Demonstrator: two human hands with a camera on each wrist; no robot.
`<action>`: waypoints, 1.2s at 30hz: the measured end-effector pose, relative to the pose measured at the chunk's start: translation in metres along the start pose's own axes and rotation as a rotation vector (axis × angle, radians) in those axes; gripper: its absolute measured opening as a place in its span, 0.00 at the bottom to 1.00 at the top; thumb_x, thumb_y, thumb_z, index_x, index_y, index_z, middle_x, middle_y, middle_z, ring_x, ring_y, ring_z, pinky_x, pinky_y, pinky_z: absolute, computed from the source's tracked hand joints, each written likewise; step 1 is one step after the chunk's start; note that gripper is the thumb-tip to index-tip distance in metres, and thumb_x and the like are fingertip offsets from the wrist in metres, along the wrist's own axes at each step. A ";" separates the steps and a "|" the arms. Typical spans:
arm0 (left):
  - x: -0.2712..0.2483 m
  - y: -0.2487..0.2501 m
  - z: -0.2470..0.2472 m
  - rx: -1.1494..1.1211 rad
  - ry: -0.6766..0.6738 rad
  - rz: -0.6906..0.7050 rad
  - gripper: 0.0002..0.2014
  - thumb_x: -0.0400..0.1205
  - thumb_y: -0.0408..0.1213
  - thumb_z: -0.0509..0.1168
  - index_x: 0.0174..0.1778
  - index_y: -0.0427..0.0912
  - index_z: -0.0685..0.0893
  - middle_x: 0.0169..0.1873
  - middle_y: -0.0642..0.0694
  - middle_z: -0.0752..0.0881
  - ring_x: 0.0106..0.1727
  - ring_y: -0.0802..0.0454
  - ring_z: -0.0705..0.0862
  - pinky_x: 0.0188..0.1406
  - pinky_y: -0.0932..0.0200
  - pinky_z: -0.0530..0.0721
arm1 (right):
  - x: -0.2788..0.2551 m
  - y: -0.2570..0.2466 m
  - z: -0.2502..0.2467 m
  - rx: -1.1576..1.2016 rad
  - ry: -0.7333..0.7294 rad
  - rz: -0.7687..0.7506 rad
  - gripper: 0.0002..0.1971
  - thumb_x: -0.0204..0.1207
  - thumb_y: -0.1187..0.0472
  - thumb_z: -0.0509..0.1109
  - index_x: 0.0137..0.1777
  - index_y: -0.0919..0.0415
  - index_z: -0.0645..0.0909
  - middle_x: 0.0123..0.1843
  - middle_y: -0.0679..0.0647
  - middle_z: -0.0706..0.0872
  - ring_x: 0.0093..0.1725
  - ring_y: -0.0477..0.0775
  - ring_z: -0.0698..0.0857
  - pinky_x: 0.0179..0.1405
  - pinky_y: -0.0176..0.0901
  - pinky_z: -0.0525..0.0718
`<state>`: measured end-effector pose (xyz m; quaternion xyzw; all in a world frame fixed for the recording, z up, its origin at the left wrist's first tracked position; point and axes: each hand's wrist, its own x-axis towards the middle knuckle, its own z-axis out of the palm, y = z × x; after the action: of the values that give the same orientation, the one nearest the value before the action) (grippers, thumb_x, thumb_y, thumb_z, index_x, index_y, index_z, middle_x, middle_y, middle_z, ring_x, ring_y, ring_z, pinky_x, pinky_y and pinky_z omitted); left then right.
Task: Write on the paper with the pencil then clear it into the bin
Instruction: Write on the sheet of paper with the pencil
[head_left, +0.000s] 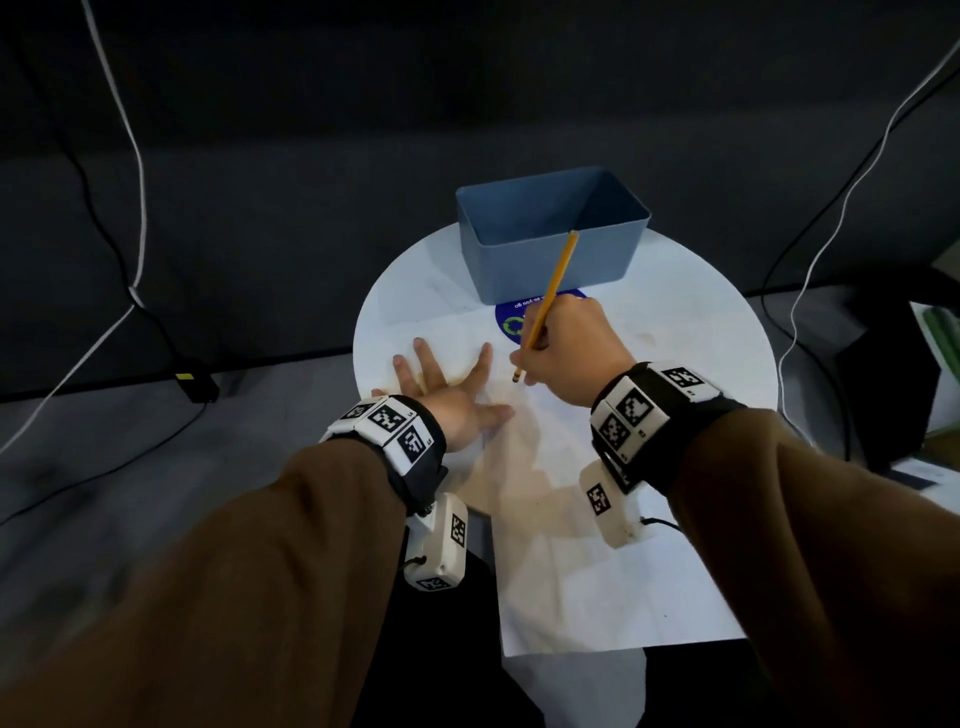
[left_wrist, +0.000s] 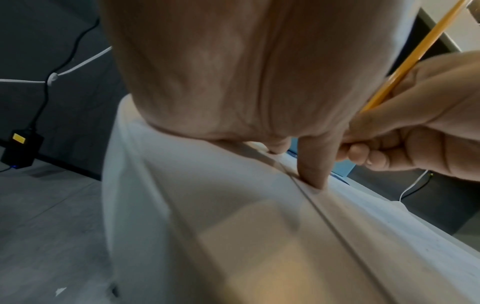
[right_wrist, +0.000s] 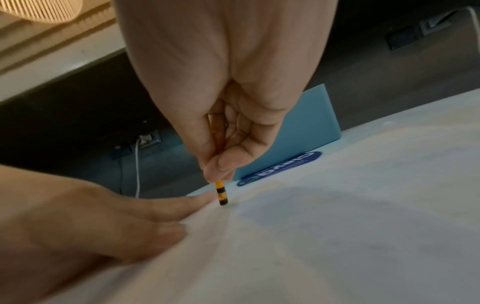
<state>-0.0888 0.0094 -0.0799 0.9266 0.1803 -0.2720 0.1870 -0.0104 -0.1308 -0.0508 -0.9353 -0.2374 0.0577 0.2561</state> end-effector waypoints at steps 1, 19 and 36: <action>0.000 0.000 0.000 -0.017 0.003 0.005 0.39 0.82 0.72 0.53 0.83 0.74 0.35 0.83 0.35 0.26 0.83 0.29 0.27 0.75 0.17 0.37 | 0.000 0.005 -0.002 -0.010 0.007 0.015 0.10 0.76 0.60 0.78 0.36 0.60 0.82 0.38 0.56 0.89 0.45 0.54 0.86 0.39 0.37 0.81; -0.002 -0.002 -0.001 -0.025 -0.002 0.020 0.40 0.83 0.70 0.54 0.82 0.74 0.35 0.81 0.35 0.22 0.82 0.29 0.25 0.75 0.17 0.37 | 0.000 0.007 -0.005 -0.001 0.057 0.011 0.07 0.76 0.61 0.76 0.39 0.61 0.83 0.39 0.57 0.90 0.46 0.56 0.87 0.47 0.47 0.87; -0.002 0.000 -0.003 -0.062 -0.018 0.022 0.40 0.83 0.69 0.55 0.82 0.74 0.34 0.81 0.35 0.22 0.81 0.28 0.24 0.76 0.18 0.35 | 0.007 0.024 -0.009 0.011 0.080 0.107 0.06 0.74 0.64 0.75 0.38 0.61 0.82 0.41 0.57 0.89 0.42 0.52 0.87 0.31 0.35 0.78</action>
<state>-0.0894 0.0103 -0.0765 0.9197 0.1769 -0.2725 0.2204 0.0078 -0.1493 -0.0547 -0.9467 -0.1762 0.0351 0.2672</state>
